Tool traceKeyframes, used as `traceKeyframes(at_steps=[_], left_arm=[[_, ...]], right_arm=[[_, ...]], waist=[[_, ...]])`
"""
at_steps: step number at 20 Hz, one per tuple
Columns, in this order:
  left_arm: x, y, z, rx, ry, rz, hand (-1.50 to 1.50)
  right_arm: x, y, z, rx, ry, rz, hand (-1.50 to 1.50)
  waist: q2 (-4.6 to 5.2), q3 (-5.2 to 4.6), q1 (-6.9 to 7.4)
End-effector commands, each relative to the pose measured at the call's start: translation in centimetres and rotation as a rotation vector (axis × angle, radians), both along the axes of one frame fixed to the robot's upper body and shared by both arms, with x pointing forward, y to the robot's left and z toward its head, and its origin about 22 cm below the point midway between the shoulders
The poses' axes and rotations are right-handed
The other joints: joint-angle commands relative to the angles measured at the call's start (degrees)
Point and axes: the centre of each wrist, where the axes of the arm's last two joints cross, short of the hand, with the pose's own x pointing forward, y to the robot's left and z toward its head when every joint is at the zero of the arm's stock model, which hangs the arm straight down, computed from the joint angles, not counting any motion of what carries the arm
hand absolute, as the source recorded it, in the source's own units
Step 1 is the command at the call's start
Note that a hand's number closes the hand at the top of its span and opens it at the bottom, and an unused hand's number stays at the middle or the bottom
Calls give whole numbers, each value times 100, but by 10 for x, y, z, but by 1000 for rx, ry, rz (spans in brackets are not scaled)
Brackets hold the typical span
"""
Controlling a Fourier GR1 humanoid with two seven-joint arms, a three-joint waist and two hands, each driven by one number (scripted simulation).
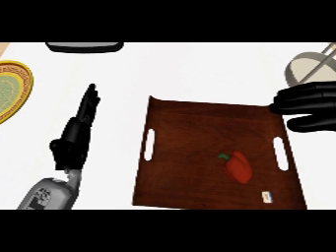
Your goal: Pick the bell pepper from the tray and place it in the tiered basket
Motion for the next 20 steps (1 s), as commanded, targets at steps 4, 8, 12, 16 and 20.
traceKeyframes(at_steps=[4,8,12,16,20], left_arm=[[6,-7,1,2,13,3,0],[2,9,4,1,-13,2,0],[-10,-12,-1,-3,-10,-5,0],[-3,-2,-7,14,-5,9,0],[1,1,-2,-2,-8,13,0]], right_arm=[[-15,4,-16,-134,-15,127,-150],[-20,12,-19,-222,-34,115,-150],[-31,15,-25,-294,-64,101,-150],[-38,16,-29,-342,-96,94,-150],[-22,7,-36,-352,-143,52,-150]], waist=[[10,-6,5],[12,-9,58],[-6,-7,31],[-5,-13,-7],[11,-11,44]])
